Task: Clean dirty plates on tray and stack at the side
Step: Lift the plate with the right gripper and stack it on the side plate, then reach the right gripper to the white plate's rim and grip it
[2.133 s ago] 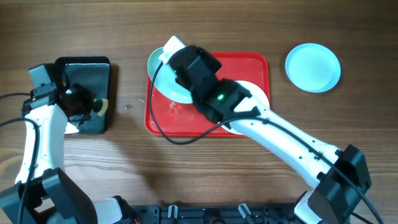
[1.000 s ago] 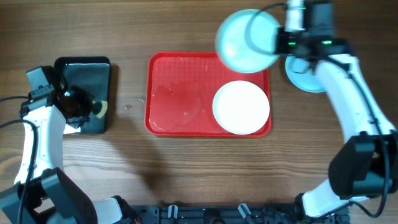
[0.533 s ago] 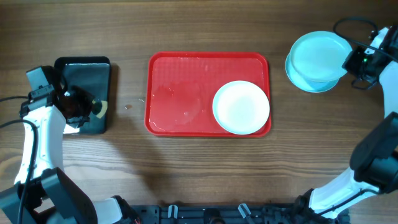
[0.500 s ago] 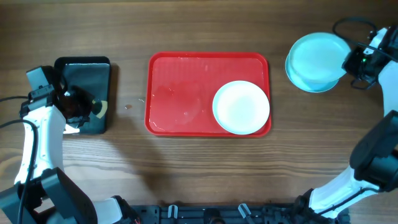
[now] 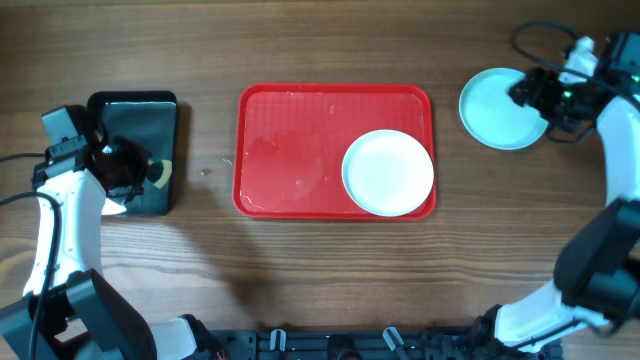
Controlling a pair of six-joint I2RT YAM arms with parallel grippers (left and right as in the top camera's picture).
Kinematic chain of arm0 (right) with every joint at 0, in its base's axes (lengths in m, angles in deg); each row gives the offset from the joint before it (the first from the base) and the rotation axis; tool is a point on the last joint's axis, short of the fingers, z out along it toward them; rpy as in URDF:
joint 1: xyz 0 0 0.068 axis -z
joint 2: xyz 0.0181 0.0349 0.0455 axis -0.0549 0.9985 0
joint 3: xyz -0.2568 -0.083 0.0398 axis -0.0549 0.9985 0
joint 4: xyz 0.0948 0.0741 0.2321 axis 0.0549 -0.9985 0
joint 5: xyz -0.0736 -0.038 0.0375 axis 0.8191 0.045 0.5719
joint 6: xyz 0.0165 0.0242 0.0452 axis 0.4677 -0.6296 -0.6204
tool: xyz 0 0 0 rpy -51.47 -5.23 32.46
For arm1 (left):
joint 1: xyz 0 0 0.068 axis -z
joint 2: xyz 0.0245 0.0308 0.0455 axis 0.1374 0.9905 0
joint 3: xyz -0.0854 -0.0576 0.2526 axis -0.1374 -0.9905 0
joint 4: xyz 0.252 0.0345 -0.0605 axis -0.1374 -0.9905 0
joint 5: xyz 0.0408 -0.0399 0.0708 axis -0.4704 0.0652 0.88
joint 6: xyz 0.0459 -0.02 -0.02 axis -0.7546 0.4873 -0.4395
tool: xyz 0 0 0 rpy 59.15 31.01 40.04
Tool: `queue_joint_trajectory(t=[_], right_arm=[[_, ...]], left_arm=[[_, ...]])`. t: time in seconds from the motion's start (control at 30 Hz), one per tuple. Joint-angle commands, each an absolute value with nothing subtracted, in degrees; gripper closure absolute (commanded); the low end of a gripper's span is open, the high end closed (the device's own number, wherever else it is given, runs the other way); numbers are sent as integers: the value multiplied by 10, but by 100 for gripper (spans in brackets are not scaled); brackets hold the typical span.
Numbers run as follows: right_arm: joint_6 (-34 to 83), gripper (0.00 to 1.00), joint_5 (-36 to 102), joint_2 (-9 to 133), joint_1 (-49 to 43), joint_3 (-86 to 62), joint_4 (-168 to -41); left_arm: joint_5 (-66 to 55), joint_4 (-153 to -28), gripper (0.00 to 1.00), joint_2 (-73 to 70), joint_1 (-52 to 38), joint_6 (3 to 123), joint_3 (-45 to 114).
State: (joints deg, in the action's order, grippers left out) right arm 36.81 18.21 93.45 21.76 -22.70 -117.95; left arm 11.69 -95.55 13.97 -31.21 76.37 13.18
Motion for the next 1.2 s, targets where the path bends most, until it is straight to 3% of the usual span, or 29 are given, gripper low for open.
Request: queue_joint_trajectory(t=[0.0,0.1,0.23,0.33,0.73,0.8,0.97,1.17], right_arm=[[518,21,130,906,119,-227,-1203],[582,21,168,931,48,-227,-1210],[582,25,256,989,-26,-227,-1200],[582,36,289,1033,-53,-227,-1188],[579,38,293,1107,-60,-227,-1262],[567,40,293,1107,-60,-227,-1284],[490,60,293,1107,-60,-227,-1326],[395,61,293,1107,-60,-185,-1314]], left_arm=[[112,-952,96,129,-314,767,126],[112,-953,96,129,-314,767,126],[112,-955,96,129,-314,767,126],[112,-955,96,129,-314,767,126],[112,-953,96,129,-314,767,126],[112,-953,96,129,-314,767,126],[112,-954,96,129,-314,767,126],[111,-955,96,129,-314,767,126]])
